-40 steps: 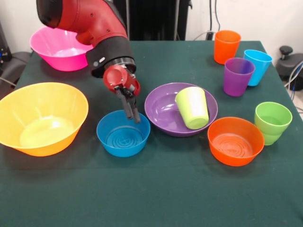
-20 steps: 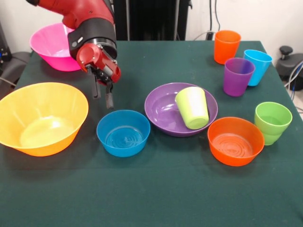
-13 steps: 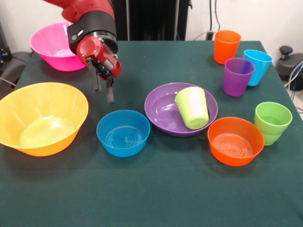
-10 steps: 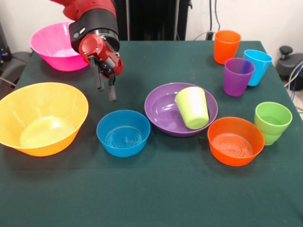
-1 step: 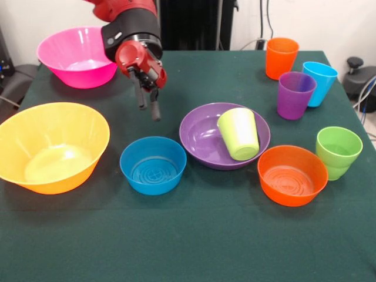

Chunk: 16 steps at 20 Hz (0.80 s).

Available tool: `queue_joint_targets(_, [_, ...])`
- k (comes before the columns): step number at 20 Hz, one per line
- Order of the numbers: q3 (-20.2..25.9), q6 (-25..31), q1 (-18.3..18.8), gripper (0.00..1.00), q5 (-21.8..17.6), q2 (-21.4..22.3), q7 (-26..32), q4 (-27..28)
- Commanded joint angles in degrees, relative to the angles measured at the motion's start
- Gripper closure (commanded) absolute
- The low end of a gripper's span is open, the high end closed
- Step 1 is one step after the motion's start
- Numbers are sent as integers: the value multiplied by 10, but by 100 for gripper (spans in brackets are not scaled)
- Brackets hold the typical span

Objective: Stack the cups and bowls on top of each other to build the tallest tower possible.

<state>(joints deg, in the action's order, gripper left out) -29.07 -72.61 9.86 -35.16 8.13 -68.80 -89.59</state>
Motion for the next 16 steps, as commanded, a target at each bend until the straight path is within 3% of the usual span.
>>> queue_joint_targets(1, [40, -15, -17, 0, 35, -19, -22, -49])
queue_joint_targets(16, [19, -95, -62, 0, 74, -26, 10, -118])
